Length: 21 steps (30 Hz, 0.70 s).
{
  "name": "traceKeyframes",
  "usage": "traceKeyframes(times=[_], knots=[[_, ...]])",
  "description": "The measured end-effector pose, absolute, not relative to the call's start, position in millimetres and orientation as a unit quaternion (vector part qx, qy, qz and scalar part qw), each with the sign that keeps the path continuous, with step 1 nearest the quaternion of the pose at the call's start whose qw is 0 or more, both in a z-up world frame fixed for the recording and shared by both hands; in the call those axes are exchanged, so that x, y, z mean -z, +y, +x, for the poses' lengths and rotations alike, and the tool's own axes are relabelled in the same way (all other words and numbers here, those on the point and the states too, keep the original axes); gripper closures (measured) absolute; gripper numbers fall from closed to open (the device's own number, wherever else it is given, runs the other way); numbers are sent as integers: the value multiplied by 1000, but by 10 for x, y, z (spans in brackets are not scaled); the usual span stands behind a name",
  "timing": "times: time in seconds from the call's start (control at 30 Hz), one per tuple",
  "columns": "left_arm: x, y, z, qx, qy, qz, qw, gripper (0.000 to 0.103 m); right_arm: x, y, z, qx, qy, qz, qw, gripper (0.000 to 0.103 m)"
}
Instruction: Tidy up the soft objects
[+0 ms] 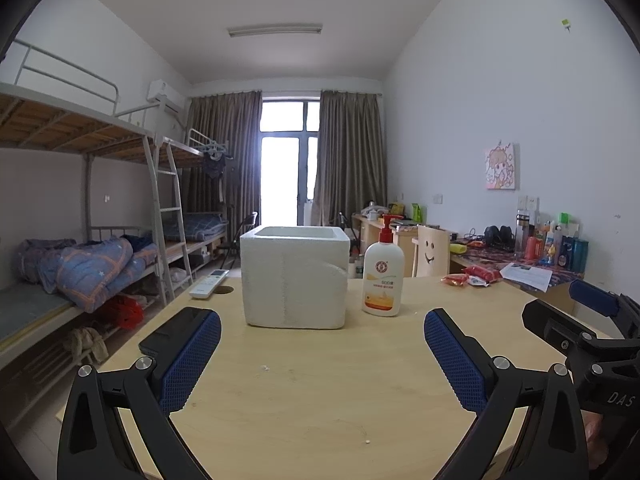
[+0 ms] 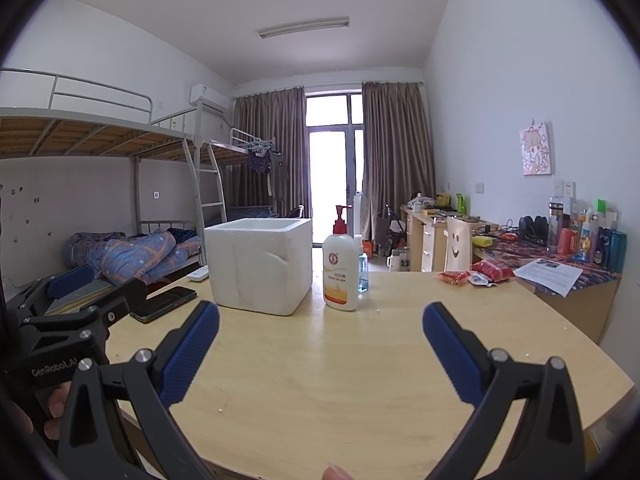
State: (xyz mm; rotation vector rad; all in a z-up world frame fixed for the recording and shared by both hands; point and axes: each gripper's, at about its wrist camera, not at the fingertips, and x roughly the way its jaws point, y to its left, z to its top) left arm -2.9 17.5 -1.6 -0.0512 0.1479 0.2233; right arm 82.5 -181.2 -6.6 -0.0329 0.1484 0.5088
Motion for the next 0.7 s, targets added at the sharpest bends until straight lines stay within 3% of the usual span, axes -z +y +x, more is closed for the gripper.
traceKeyframes(times=[0.7], knots=[[39,87,13,-114,72,-13,991,1,95,-1800,812,-251,76,-15,965,0]])
